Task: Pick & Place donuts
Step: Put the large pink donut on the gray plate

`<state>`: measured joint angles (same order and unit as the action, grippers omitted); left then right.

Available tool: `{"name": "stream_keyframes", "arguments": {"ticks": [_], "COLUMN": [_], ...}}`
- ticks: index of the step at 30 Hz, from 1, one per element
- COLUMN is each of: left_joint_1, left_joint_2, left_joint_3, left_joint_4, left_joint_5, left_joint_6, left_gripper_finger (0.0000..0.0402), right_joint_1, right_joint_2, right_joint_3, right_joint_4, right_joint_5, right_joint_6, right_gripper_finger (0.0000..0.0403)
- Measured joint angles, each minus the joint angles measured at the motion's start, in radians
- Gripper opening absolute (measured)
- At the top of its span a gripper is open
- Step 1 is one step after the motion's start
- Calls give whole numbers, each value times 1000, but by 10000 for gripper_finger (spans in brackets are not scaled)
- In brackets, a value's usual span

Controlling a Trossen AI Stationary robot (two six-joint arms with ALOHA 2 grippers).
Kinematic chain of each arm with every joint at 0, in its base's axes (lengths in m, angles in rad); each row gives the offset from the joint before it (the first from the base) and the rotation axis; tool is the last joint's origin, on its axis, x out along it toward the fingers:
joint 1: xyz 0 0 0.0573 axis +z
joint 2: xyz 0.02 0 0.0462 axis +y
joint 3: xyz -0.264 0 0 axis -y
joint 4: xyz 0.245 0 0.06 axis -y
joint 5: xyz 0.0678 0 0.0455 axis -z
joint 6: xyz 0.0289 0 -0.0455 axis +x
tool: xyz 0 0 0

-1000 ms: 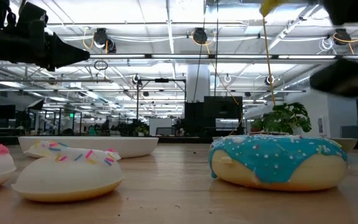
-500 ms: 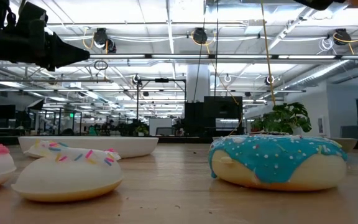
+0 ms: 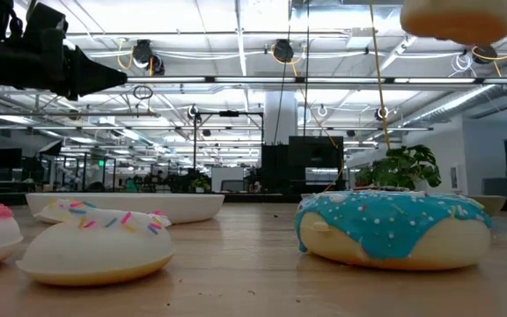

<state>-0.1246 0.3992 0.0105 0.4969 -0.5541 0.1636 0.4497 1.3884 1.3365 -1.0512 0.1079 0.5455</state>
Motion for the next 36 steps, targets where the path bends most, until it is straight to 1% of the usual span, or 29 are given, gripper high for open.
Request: {"name": "stream_keyframes", "arguments": {"ticks": [4,7,8,11,15,20,24,28,32,36], "left_joint_1": [0,0,0,0,0,0,0,0,0,0], "left_joint_2": [0,0,0,0,0,0,0,0,0,0], "left_joint_3": [0,0,0,0,0,0,0,0,0,0], "left_joint_4": [0,0,0,0,1,2,2,2,2,2], "left_joint_5": [0,0,0,-5,-8,-24,-33,-33,-33,-33], "left_joint_6": [13,15,16,16,17,17,17,16,16,16], "left_gripper_finger": [42,42,42,42,42,42,42,42,42,42], "right_joint_1": [-43,-74,-82,-111,-148,-192,-229,-255,-276,-287], "right_joint_2": [0,1,2,0,1,1,1,1,1,6], "right_joint_3": [-8,-46,-61,-122,-243,-369,-444,-492,-509,-510], "right_joint_4": [-66,-67,-67,-40,80,201,285,337,343,348], "right_joint_5": [62,73,68,8,-62,-62,-88,-96,-119,-172], "right_joint_6": [92,97,97,88,57,31,16,7,10,9], "right_gripper_finger": [15,15,15,15,15,15,15,15,15,15]}}
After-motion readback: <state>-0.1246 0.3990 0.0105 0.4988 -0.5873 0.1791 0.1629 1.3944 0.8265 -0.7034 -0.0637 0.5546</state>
